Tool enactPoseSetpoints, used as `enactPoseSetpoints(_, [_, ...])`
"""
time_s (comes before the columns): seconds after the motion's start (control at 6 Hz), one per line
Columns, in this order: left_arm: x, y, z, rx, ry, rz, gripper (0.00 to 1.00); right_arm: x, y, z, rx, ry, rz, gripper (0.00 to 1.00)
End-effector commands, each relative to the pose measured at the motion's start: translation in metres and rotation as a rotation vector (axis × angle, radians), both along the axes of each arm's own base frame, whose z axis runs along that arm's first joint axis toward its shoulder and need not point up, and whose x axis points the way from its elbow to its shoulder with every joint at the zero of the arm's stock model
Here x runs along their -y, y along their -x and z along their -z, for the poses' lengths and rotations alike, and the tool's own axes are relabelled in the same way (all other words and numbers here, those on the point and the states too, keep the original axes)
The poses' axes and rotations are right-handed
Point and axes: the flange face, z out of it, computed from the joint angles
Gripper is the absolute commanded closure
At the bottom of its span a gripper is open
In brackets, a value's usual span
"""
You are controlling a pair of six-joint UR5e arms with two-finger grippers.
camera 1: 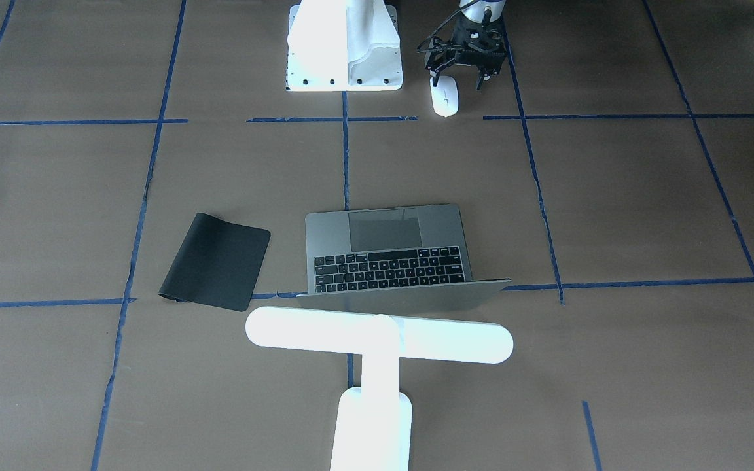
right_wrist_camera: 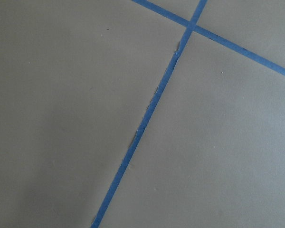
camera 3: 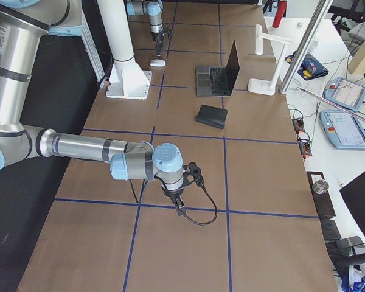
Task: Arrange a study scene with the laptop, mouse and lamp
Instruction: 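Lower the left gripper onto the white mouse and grasp it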
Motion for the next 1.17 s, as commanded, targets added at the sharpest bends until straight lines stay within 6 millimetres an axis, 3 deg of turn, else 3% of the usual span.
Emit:
enactPoseSetpoints(0.0, [-0.012,-0.022,-0.006,0.013,0.045,0.009,0.00,0.000,0.000,-0.001,-0.001,0.002,-0.001,0.00])
enactPoseSetpoints(0.67, [-0.013,-0.037,-0.030,0.068,0.045,0.005,0.00,-0.001,0.000,-0.002,-0.001,0.004,0.001,0.00])
enactPoseSetpoints(0.83, [-0.013,-0.036,-0.030,0.067,0.045,0.005,0.08,-0.002,0.000,-0.003,-0.001,0.007,-0.001,0.00])
enactPoseSetpoints(1.0, [-0.013,-0.036,-0.030,0.067,0.047,0.005,0.34,-0.002,0.000,-0.003,-0.001,0.007,-0.001,0.00])
